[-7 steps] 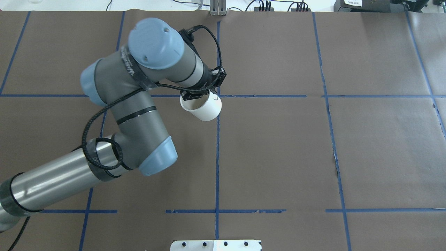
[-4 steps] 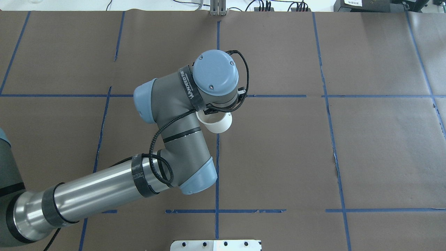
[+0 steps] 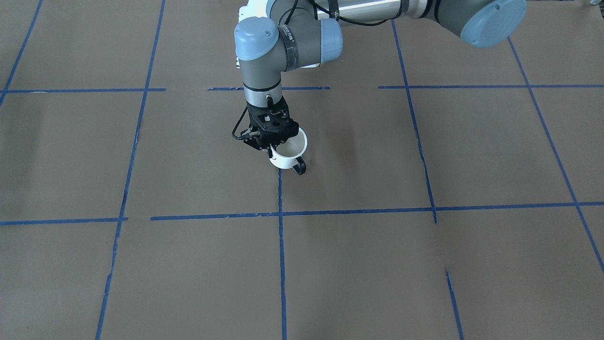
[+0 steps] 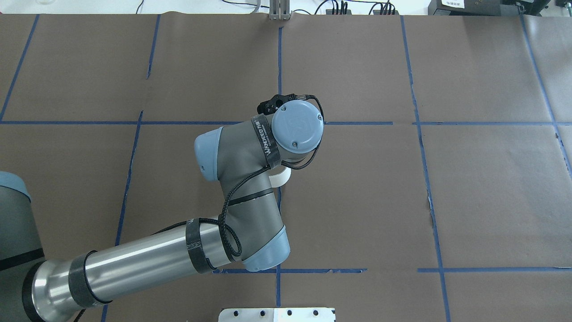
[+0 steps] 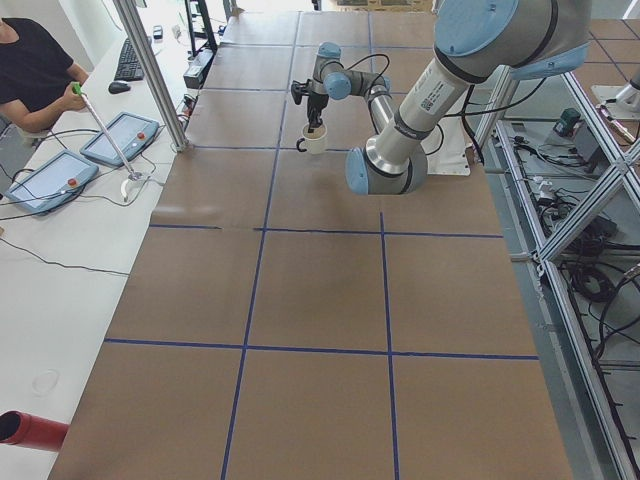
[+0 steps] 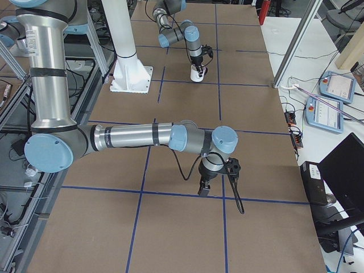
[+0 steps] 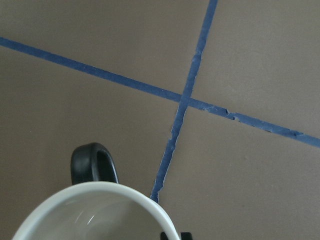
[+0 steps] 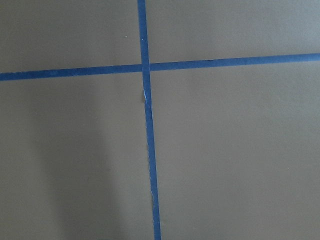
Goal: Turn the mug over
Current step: 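Lift and rotate the mug upright with the left gripper, then lower the upright mug onto the table and open the left gripper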
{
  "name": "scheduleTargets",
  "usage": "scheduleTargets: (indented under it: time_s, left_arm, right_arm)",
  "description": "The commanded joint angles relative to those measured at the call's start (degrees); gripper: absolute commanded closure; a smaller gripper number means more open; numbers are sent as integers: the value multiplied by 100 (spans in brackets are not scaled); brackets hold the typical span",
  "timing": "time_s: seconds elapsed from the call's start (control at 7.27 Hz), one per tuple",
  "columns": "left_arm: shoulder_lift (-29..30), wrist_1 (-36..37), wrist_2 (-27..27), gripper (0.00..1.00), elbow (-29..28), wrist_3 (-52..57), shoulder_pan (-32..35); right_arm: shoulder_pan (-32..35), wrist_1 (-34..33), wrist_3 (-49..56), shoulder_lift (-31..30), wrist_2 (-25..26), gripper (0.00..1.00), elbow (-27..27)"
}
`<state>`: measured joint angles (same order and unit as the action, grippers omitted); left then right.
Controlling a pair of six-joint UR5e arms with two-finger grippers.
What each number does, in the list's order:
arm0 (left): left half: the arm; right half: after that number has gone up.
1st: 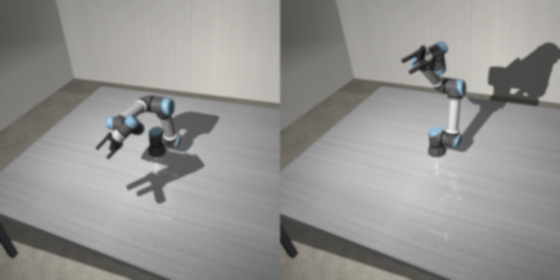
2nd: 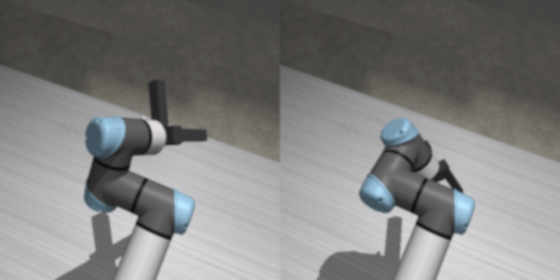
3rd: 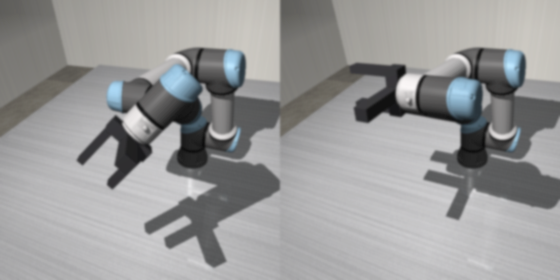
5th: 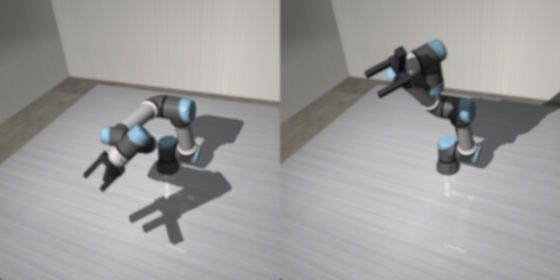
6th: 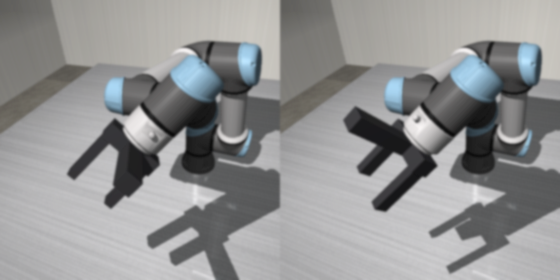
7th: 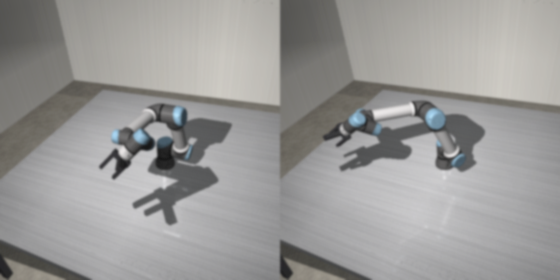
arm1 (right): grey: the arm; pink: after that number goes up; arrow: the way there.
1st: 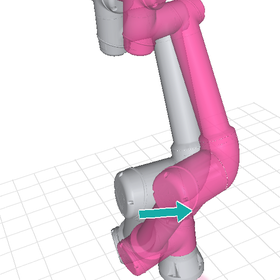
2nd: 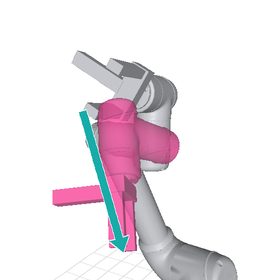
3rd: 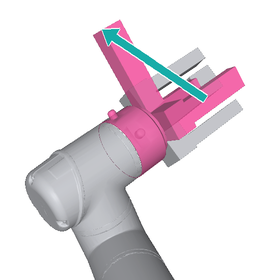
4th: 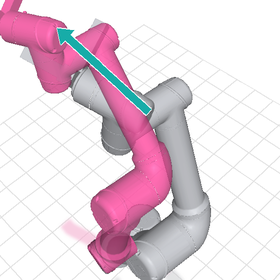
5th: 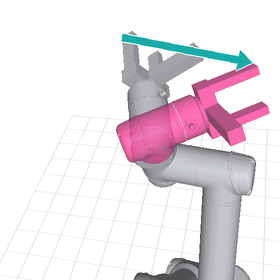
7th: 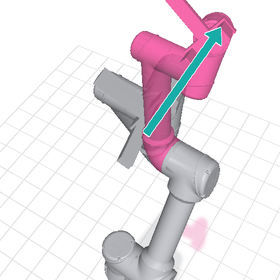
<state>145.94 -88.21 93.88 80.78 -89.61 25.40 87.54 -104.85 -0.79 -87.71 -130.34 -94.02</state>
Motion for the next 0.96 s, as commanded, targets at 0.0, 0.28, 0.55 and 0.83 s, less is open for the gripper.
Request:
scheduleTargets:
  time_s: [0.0,0.28,0.55,0.83]
  left_arm:
    - [13,-3,-19,100,-36,5,-27]
    - [31,-29,-62,95,-63,5,-88]
    - [22,-47,-184,0,-54,5,-150]
    - [5,-38,-238,0,51,14,-167]
  right_arm:
    - [0,0,0,0,0,0,-2]
    - [0,0,0,0,0,0,-2]
    - [0,0,0,0,0,0,-2]
    - [0,0,0,0,0,0,-2]
